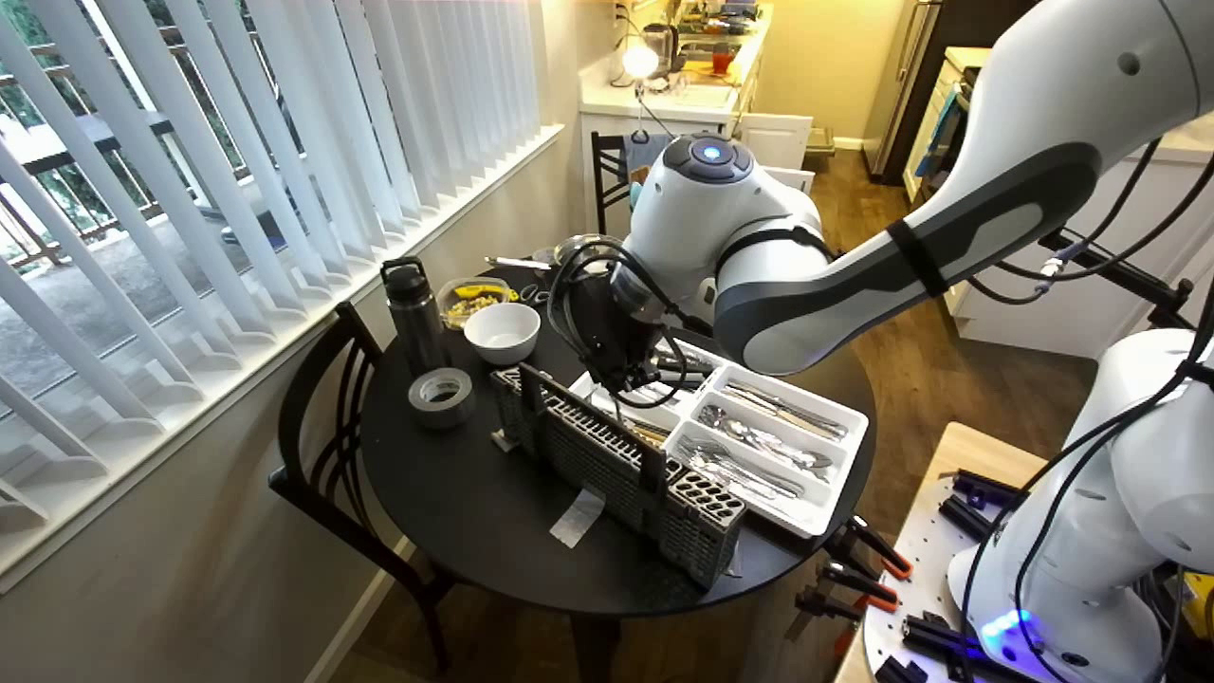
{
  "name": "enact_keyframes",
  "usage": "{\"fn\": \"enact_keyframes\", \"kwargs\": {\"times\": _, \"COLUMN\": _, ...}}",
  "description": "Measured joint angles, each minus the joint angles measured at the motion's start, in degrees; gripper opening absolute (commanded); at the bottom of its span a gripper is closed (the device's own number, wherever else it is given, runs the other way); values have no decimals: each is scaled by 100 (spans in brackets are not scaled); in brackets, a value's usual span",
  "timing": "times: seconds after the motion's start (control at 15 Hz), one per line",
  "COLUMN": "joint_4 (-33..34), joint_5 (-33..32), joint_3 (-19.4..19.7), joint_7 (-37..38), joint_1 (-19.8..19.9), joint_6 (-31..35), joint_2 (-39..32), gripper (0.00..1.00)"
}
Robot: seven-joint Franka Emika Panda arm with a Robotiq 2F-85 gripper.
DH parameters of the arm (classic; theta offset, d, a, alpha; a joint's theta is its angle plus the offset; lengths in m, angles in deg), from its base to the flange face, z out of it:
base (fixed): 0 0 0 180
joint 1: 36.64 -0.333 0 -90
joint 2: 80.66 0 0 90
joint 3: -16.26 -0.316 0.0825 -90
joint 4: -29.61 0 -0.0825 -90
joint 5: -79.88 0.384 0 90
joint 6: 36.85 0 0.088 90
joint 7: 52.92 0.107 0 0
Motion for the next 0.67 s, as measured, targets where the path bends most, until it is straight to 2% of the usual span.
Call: {"fn": "enact_keyframes", "kwargs": {"times": 0.67, "joint_4": -292, "joint_5": 240, "joint_3": -217, "joint_7": 0, "joint_1": 240, "joint_6": -79, "joint_2": 861, "gripper": 3}}
